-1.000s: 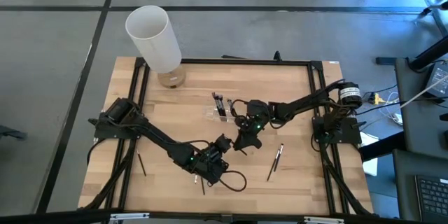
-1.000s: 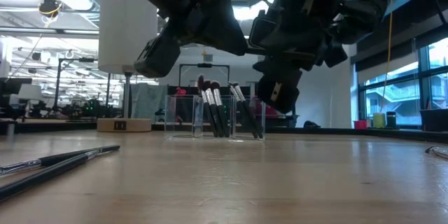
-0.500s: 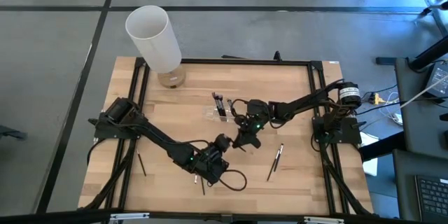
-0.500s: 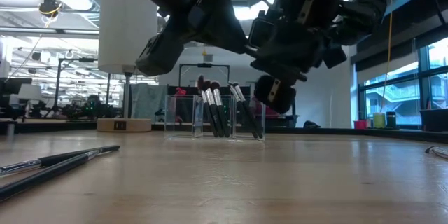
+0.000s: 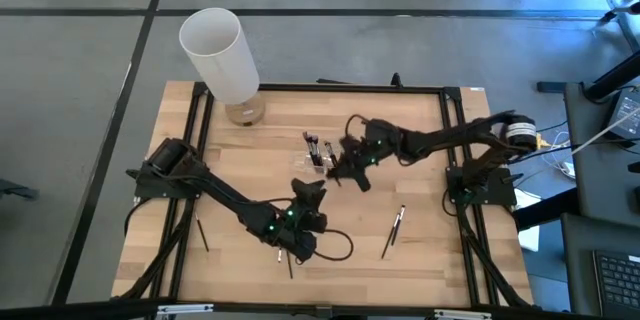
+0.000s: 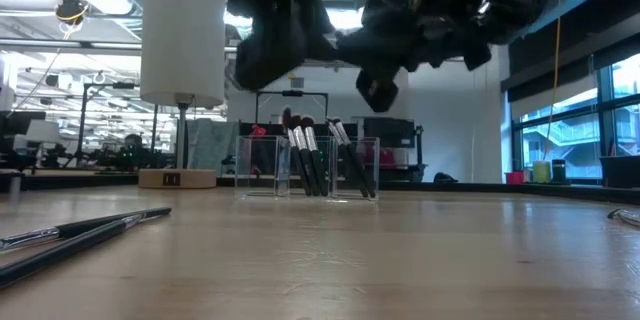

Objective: Put items in baskets/containers
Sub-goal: Put the black eyeshadow brush into the transparent organizer

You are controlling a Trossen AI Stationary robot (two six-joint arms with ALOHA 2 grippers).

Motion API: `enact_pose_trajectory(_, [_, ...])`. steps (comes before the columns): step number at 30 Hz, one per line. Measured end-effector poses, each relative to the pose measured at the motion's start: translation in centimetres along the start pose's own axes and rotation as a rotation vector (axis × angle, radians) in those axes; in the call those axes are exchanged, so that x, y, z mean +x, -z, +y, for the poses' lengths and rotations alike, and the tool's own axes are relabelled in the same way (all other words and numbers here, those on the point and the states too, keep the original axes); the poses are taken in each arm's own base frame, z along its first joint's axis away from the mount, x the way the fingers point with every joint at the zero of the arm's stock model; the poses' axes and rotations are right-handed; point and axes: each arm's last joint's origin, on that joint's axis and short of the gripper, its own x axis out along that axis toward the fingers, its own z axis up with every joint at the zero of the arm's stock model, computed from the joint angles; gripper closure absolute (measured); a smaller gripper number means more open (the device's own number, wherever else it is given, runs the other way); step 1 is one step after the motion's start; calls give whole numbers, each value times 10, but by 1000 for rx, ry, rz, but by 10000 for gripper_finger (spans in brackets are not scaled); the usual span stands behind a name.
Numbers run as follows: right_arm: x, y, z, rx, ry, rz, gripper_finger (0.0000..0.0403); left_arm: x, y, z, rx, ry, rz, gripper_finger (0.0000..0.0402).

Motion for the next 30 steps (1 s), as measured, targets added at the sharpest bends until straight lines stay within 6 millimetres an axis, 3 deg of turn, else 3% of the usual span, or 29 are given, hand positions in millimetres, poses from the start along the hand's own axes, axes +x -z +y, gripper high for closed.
enact_pose_trajectory(6, [-18,-3,-20,-188,412,5,367,-4,-2,24,-336,-25,-6,178])
enact_pose_trajectory(12, [-13,-4,-25,-228,464,-53,365,-4,4,51,-712,107,14,167])
enact_pose_trajectory(22, [0,15,-32,-197,552,11,356,-8,27,54,-779,130,141,167])
enact_pose_trajectory(30, [0,19,-33,-171,562,47,291,-9,32,53,-804,134,177,167])
